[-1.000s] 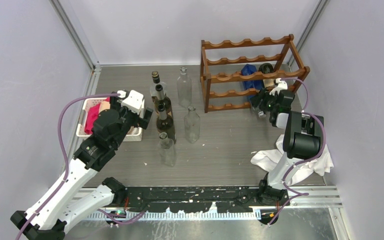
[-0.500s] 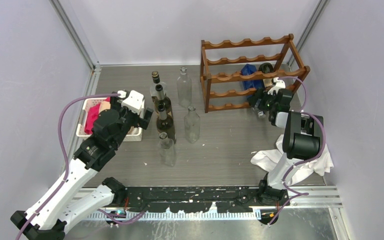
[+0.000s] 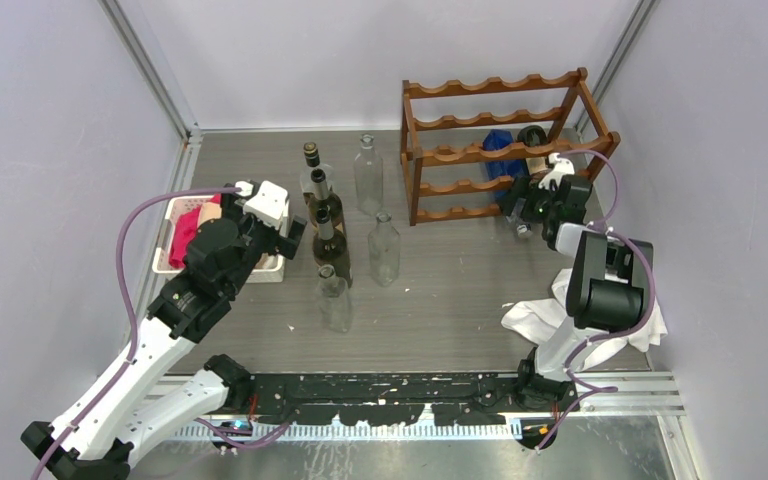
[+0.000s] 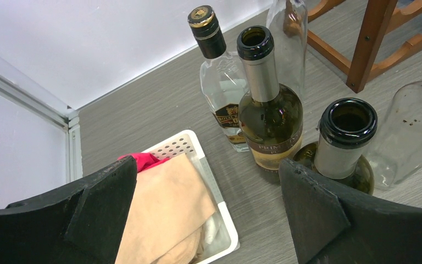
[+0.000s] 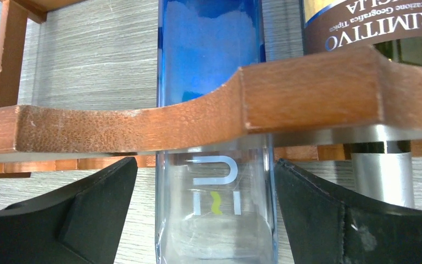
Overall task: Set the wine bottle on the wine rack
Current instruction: Place the wine bottle in the wine rack.
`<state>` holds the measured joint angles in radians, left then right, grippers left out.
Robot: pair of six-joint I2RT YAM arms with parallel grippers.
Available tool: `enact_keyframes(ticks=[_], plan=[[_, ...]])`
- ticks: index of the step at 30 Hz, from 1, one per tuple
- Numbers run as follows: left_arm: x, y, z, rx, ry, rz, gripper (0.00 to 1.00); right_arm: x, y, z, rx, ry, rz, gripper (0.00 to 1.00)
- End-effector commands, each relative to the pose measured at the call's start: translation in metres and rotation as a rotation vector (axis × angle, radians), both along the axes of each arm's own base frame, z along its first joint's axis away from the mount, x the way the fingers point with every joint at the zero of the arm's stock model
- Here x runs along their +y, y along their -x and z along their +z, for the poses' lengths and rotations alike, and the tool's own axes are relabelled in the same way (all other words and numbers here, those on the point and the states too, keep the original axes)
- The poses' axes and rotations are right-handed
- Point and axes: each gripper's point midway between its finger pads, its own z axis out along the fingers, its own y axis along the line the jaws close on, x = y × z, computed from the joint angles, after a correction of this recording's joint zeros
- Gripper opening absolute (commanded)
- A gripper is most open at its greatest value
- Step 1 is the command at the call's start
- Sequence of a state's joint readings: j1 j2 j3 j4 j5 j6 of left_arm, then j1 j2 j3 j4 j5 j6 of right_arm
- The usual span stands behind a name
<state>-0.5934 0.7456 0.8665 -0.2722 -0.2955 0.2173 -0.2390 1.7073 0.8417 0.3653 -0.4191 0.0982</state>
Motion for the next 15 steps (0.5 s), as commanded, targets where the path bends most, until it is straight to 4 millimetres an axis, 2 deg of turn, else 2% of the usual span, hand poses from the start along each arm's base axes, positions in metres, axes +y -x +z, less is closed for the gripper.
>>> enact_keyframes(ticks=[1, 7, 15], plan=[[0.000, -0.001, 0.024, -0.083, 0.052, -0.001, 0.99, -0.018, -0.018, 0.065, -0.185, 0.089, -0.020, 1.00], [0.000, 0.001, 0.026, -0.087, 0.055, -0.006, 0.99, -0.026, -0.001, 0.073, -0.189, 0.115, -0.007, 1.00], [0.000, 0.002, 0.027, -0.090, 0.062, -0.011, 0.99, -0.015, 0.033, 0.073, -0.137, 0.140, 0.092, 0.99]])
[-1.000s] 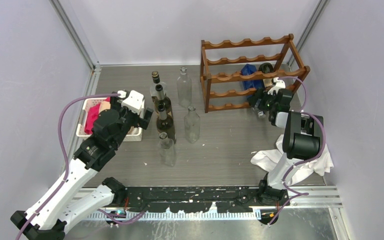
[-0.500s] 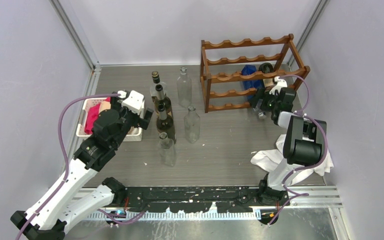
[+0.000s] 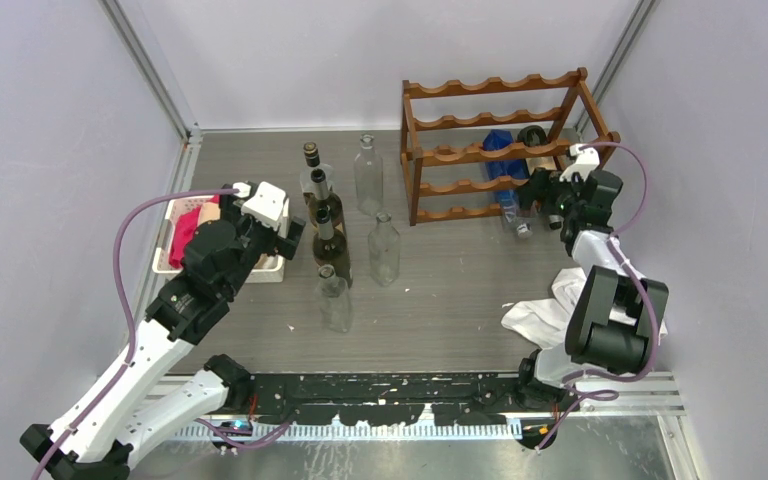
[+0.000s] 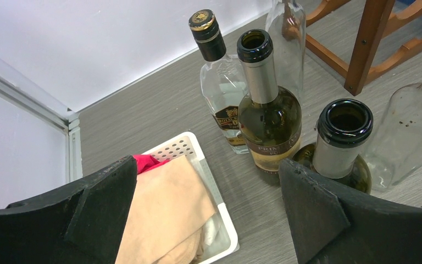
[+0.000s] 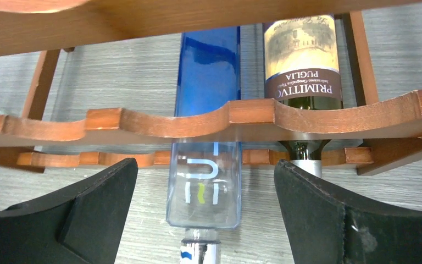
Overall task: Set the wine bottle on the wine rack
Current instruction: Place the wine bottle in the wine rack.
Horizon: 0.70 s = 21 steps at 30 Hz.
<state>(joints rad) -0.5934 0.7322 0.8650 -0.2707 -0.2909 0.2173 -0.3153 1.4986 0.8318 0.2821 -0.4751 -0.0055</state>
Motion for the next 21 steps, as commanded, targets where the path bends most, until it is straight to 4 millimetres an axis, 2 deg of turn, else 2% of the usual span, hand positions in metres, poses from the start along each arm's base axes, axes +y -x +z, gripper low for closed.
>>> enact_keyframes(ticks=[1, 7, 12, 21], plan=[[-0.001, 0.000, 0.024, -0.081, 0.054, -0.007, 0.99, 0.009, 0.019, 0.003, 0.017, 0.047, 0.075, 0.99], [-0.001, 0.002, 0.026, -0.085, 0.062, -0.016, 0.99, -0.003, 0.037, -0.018, 0.118, 0.033, 0.051, 0.91], [-0.003, 0.002, 0.026, -0.082, 0.066, -0.025, 0.98, -0.004, 0.047, -0.039, 0.191, 0.012, 0.065, 0.85], [-0.004, 0.002, 0.025, -0.082, 0.067, -0.028, 0.98, 0.005, 0.055, -0.046, 0.245, -0.020, 0.120, 0.78]])
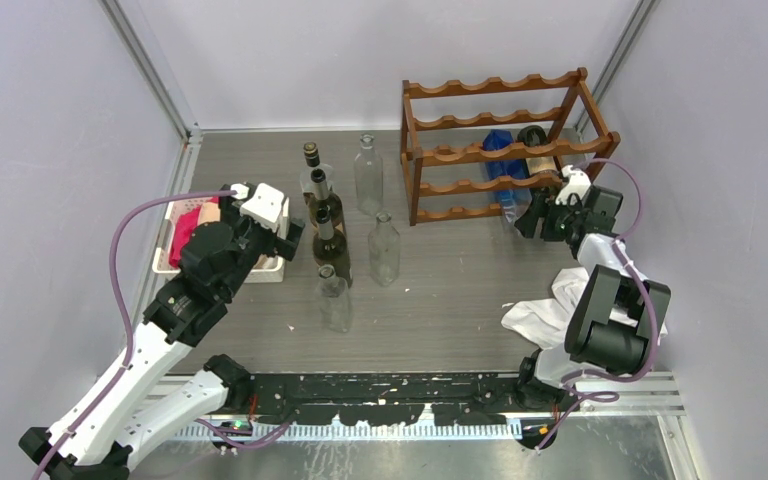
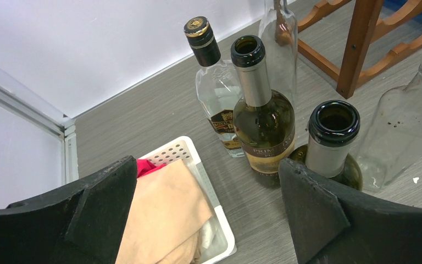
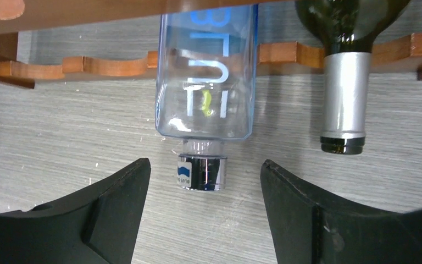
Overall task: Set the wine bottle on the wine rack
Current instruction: Place the wine bottle in the wine rack.
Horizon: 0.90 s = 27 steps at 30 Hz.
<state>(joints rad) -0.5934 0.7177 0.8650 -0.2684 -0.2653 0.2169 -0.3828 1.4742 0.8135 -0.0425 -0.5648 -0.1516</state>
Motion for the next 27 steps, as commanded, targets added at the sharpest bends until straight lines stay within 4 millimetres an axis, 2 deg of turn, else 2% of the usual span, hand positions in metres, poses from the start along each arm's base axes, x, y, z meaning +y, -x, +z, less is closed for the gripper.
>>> enact_keyframes(ticks=[1, 11, 15, 20, 27], plan=[[-0.001, -0.001, 0.021, -0.069, 0.055, -0.004, 0.98, 0.003, -0.001, 0.004, 0.000, 0.002, 0.042, 0.77], [-0.002, 0.000, 0.022, -0.070, 0.055, -0.009, 0.98, 0.002, -0.002, -0.005, 0.076, -0.006, 0.054, 0.59], [-0.002, -0.001, 0.021, -0.068, 0.054, -0.008, 0.98, 0.002, -0.007, -0.004, 0.078, -0.014, 0.052, 0.41], [-0.002, -0.001, 0.020, -0.066, 0.053, -0.007, 0.98, 0.004, -0.017, 0.001, 0.073, -0.032, 0.045, 0.27], [-0.002, -0.002, 0.019, -0.064, 0.050, -0.004, 0.98, 0.003, -0.035, 0.007, 0.050, -0.056, 0.013, 0.19]])
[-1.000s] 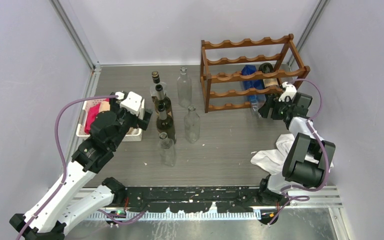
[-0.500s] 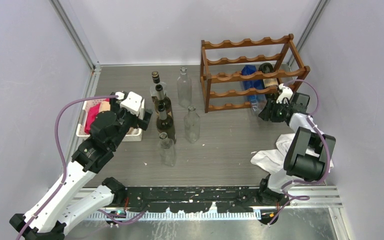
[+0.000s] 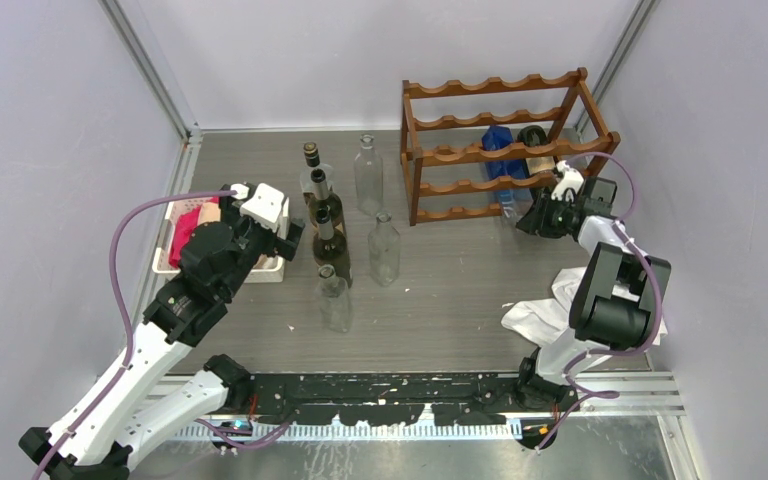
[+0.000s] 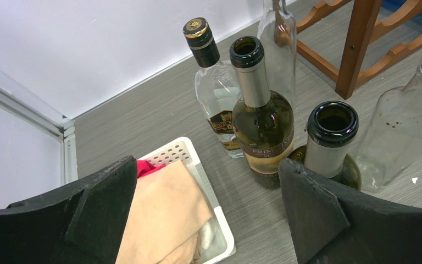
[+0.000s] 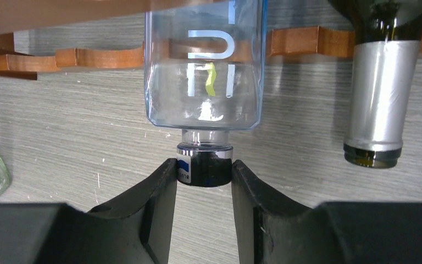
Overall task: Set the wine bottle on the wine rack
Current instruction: Place the wine bottle in the wine rack.
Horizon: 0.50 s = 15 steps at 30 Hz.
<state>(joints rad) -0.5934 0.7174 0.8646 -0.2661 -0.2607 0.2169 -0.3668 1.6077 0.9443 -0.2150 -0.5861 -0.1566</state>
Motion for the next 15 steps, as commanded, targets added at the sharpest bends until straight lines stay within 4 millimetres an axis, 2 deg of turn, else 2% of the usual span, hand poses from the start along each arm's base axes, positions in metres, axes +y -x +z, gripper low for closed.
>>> enact_keyframes(ticks=[1, 10, 11, 15], plan=[[-0.001, -0.002, 0.019, -0.063, 0.048, -0.001, 0.98, -0.005, -0.035, 0.027, -0.105, 0.030, -0.025, 0.19], [0.000, -0.002, 0.018, -0.063, 0.045, 0.003, 0.98, -0.012, -0.054, 0.024, -0.119, 0.113, -0.067, 0.22], [0.000, -0.002, 0.018, -0.064, 0.045, 0.004, 0.98, -0.013, -0.054, 0.023, -0.113, 0.118, -0.066, 0.24], [0.000, -0.002, 0.019, -0.066, 0.046, 0.002, 0.98, -0.011, -0.047, 0.019, -0.097, 0.128, -0.047, 0.44]])
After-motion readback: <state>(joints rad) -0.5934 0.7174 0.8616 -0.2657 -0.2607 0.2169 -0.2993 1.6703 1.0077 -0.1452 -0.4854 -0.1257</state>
